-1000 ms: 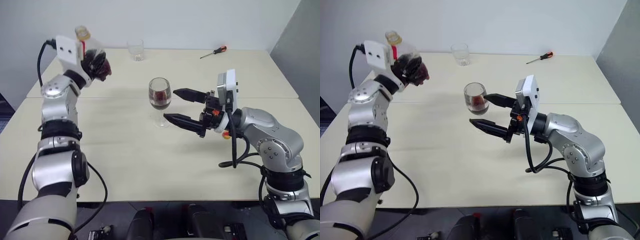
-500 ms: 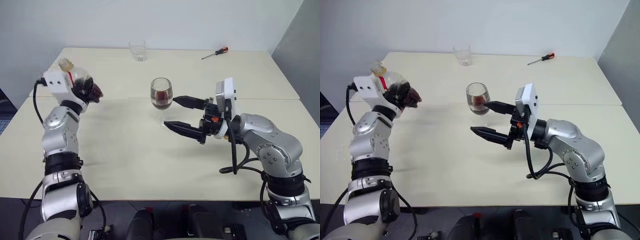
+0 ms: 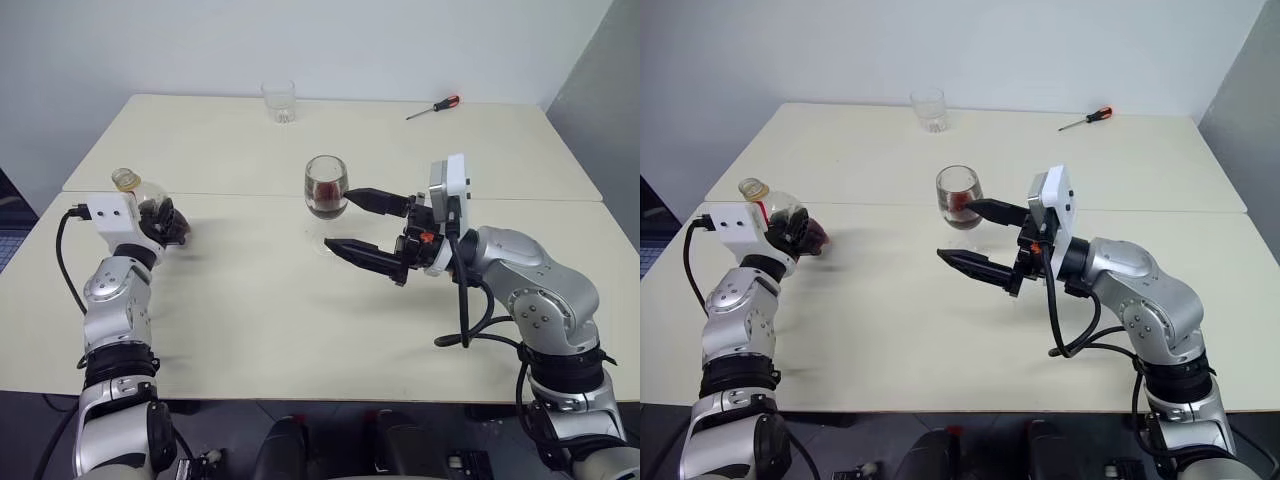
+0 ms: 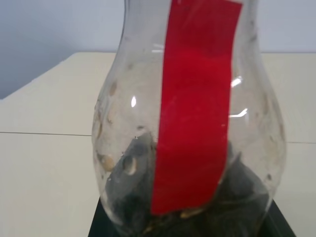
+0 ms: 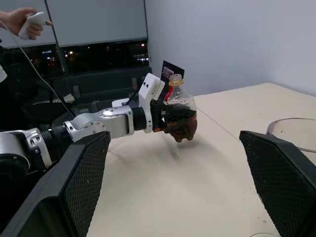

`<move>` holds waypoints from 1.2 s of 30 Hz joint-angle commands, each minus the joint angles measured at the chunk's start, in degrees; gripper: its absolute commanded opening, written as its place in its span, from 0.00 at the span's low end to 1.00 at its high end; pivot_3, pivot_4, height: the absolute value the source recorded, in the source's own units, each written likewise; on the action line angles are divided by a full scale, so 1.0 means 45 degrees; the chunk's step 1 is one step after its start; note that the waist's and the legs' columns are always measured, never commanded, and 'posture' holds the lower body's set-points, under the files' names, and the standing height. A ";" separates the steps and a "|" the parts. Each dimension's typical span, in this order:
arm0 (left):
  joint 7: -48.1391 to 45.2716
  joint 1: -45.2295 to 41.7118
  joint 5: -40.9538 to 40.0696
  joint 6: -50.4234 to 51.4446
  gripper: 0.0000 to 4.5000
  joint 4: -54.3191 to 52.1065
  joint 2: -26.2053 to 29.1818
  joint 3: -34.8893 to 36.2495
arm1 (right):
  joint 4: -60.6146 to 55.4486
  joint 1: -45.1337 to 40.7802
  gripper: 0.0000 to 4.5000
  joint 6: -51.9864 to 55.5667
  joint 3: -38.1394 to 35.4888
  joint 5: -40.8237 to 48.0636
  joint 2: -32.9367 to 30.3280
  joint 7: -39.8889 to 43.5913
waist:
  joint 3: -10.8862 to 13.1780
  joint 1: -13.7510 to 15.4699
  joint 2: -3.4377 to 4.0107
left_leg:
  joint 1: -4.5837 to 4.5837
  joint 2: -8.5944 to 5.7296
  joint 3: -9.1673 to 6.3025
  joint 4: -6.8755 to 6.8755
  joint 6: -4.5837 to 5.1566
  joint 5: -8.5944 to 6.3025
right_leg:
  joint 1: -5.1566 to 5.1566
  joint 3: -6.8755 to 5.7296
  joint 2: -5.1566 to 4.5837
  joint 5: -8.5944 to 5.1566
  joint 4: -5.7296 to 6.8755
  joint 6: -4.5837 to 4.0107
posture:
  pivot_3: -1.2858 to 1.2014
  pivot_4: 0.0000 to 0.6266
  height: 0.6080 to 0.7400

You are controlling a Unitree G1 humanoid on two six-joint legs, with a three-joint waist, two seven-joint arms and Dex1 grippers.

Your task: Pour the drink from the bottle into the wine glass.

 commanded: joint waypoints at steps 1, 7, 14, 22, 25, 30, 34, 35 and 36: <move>0.0169 0.0075 0.0355 -0.0836 0.25 0.0291 0.0309 0.0009 | -0.0107 -0.0304 1.00 -0.0372 -0.0016 -0.0065 0.0115 0.0070 | 0.0000 0.0001 0.0000 | 0.0001 0.0000 -0.0001 -0.0002 0.0000 0.0000 | 0.0000 -0.0001 0.0000 0.0000 0.0000 0.0000 | 0.52 0.24 1.00; 0.0134 -0.0075 0.0296 -0.0887 0.25 0.0782 0.0172 -0.0012 | -0.0002 -0.0357 1.00 -0.0440 0.0029 -0.0171 0.0180 0.0153 | -0.0008 -0.0001 -0.0013 | 0.0001 0.0000 -0.0005 -0.0002 0.0000 0.0000 | 0.0004 -0.0005 0.0000 0.0000 -0.0003 0.0000 | 0.52 0.24 1.00; 0.0303 -0.0436 0.0318 -0.0667 0.25 0.1065 0.0035 -0.0141 | 0.0356 0.0290 1.00 -0.0726 0.0168 -0.0644 -0.0491 0.0992 | -0.0011 0.0019 -0.0017 | 0.0006 -0.0003 -0.0009 -0.0003 0.0001 0.0000 | 0.0014 -0.0011 0.0000 0.0000 -0.0005 0.0000 | 0.52 0.24 1.00; 0.0483 -0.0521 0.0434 -0.0365 0.25 0.0979 0.0029 -0.0335 | 0.1183 0.1452 1.00 -0.1707 0.0545 -0.1877 -0.1199 0.1649 | -0.0021 0.0027 -0.0033 | 0.0016 -0.0005 -0.0007 -0.0004 0.0001 0.0000 | 0.0023 -0.0009 0.0000 0.0000 -0.0008 0.0001 | 0.52 0.24 1.00; 0.0512 -0.0519 0.0457 -0.0234 0.25 0.0888 0.0057 -0.0414 | 0.1209 0.1514 1.00 -0.1732 0.0542 -0.1954 -0.1123 0.1627 | -0.0021 0.0026 -0.0034 | 0.0018 -0.0005 -0.0007 -0.0004 0.0001 0.0000 | 0.0023 -0.0007 -0.0001 0.0000 -0.0007 0.0001 | 0.52 0.24 1.00; 0.0639 -0.0570 0.0437 -0.0008 0.25 0.0783 0.0085 -0.0464 | 0.1254 0.1515 1.00 -0.1799 0.0541 -0.2056 -0.0991 0.1554 | -0.0022 0.0034 -0.0033 | 0.0018 -0.0005 -0.0013 -0.0004 0.0000 0.0000 | 0.0029 -0.0012 -0.0001 0.0000 -0.0009 0.0002 | 0.52 0.24 1.00; 0.0680 -0.0589 0.0474 0.0111 0.25 0.0659 0.0087 -0.0515 | 0.1247 0.1469 1.00 -0.1778 0.0525 -0.2093 -0.0899 0.1536 | -0.0022 0.0034 -0.0033 | 0.0018 -0.0005 -0.0014 -0.0004 0.0000 0.0000 | 0.0029 -0.0013 -0.0001 -0.0001 -0.0009 0.0002 | 0.52 0.24 1.00; 0.0633 -0.0583 0.0467 0.0103 0.25 0.0622 0.0089 -0.0531 | 0.1243 0.1448 1.00 -0.1767 0.0523 -0.2094 -0.0876 0.1534 | -0.0022 0.0034 -0.0033 | 0.0018 -0.0005 -0.0014 -0.0004 0.0000 0.0000 | 0.0029 -0.0012 -0.0001 -0.0001 -0.0009 0.0002 | 0.52 0.24 1.00; 0.0614 -0.0576 0.0471 0.0110 0.25 0.0591 0.0093 -0.0544 | 0.1241 0.1428 1.00 -0.1759 0.0521 -0.2099 -0.0855 0.1531 | -0.0022 0.0034 -0.0033 | 0.0018 -0.0005 -0.0014 -0.0004 0.0000 0.0000 | 0.0029 -0.0012 -0.0001 -0.0001 -0.0010 0.0002 | 0.52 0.24 1.00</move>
